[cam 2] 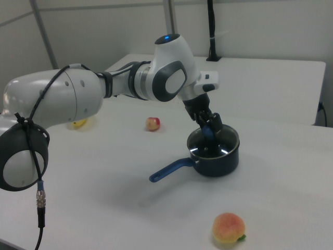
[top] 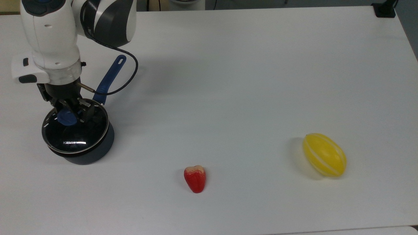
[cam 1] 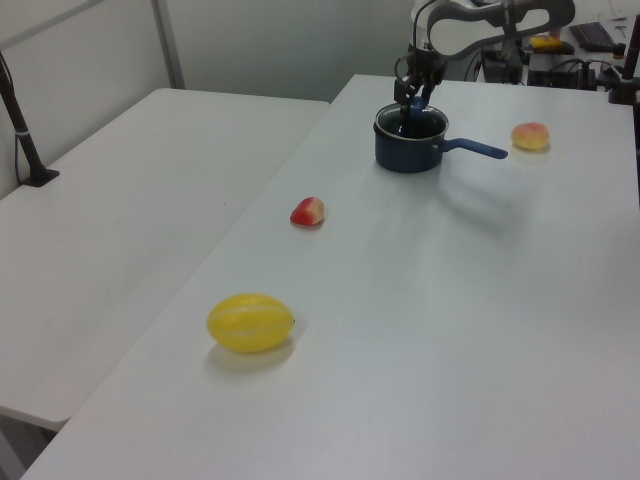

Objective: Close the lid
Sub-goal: 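Lower the lid onto the saucepan rim and open the gripper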

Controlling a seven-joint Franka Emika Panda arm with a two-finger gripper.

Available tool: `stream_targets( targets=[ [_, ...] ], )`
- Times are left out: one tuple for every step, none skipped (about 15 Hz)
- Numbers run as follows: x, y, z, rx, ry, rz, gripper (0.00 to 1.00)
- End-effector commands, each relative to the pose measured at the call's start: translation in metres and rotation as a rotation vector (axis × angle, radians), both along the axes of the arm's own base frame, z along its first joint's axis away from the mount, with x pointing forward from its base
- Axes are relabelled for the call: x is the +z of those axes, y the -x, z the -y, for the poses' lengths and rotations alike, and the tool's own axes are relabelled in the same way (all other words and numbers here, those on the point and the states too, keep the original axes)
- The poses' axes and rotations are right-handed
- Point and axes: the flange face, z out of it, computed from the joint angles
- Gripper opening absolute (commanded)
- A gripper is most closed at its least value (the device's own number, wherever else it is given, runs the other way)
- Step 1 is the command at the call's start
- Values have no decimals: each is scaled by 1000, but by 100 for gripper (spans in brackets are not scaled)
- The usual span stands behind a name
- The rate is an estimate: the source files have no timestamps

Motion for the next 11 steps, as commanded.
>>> stream_targets(
  targets=[
    [-6, -2, -1, 20, 29, 10, 12],
    [-8, -3, -1, 23, 31, 22, 12],
    [-11, -3, -2, 26, 33, 27, 12],
    [-12, -3, -2, 27, 33, 29, 12],
    [-12, -3, -2, 26, 31, 29, 14],
    [-13, -3, -2, 22, 30, 29, 20],
    [-13, -2, -1, 20, 30, 29, 26],
    [-13, -2, -1, 17, 28, 30, 35],
    [-12, -2, 0, 13, 26, 32, 48],
    [-12, -2, 3, 9, 24, 33, 59],
    [-10, -1, 4, 6, 21, 35, 68]
  ],
)
